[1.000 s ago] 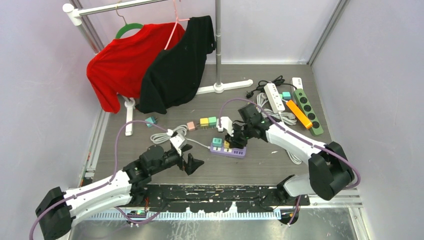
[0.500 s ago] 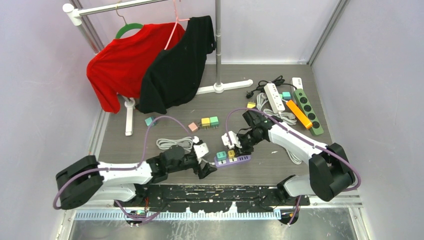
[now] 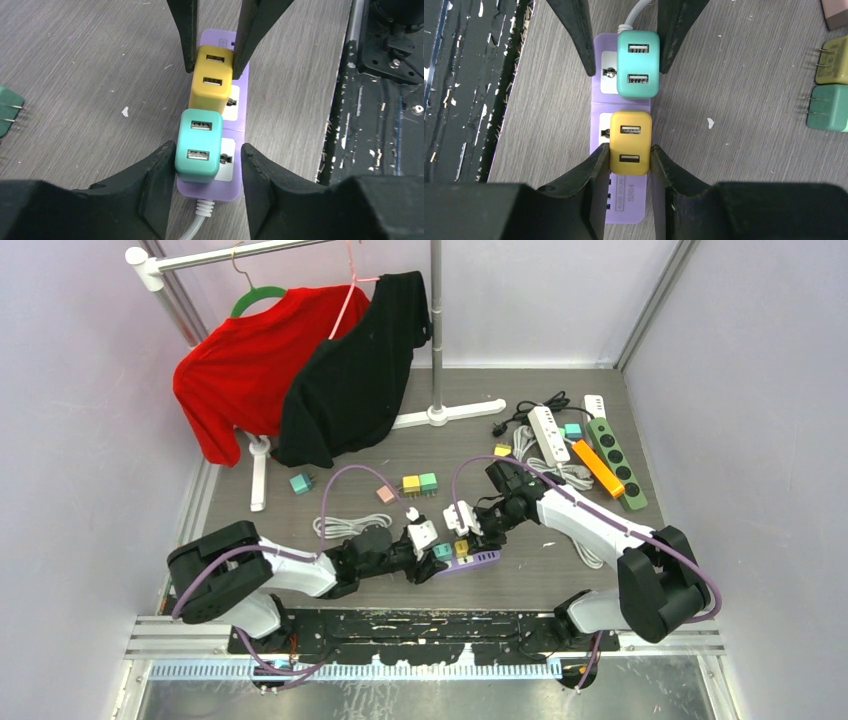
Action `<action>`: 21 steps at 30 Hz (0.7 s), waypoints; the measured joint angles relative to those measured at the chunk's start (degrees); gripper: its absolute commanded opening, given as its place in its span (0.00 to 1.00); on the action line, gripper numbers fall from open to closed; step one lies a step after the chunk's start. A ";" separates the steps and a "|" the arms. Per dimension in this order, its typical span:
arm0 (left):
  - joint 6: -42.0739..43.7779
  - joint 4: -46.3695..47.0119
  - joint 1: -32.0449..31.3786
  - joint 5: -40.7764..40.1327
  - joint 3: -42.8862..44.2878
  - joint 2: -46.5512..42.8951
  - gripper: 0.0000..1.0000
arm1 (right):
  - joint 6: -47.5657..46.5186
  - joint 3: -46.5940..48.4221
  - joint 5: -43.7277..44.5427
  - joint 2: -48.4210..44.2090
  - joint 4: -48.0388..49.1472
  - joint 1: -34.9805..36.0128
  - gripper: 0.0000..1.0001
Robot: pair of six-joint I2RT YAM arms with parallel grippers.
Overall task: Pull the plug off the socket
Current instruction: Remove the plug from the socket.
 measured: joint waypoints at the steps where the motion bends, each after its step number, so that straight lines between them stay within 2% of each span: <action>1: -0.11 0.74 0.00 0.00 0.09 1.07 0.45 | 0.28 -0.07 -0.04 -0.02 0.15 0.00 0.37; 7: -0.98 2.43 0.07 -0.96 1.11 3.52 0.28 | 1.97 -0.28 -0.57 0.00 1.01 0.00 0.37; 9: -0.70 2.78 0.09 -1.09 1.16 3.72 0.16 | 2.40 -0.44 -0.74 0.00 1.38 0.00 0.36; 11: -0.48 2.80 0.07 -1.01 1.16 3.74 0.03 | 2.84 -0.44 -0.85 0.00 1.53 -0.07 0.31; 12: -0.48 2.82 0.07 -1.03 1.16 3.74 0.00 | 3.08 -0.44 -0.85 0.00 1.64 -0.07 0.28; 15: -0.42 2.84 0.07 -1.05 1.14 3.74 0.00 | 4.04 -0.44 -0.76 0.00 1.88 -0.07 0.16; 17: -0.24 2.99 0.07 -1.07 1.03 3.74 0.00 | 4.37 -0.44 -0.68 0.00 1.90 -0.17 0.04; 21: 0.50 3.98 0.00 -1.31 0.31 3.67 0.00 | 3.69 -0.44 -1.18 0.00 1.31 -0.98 0.01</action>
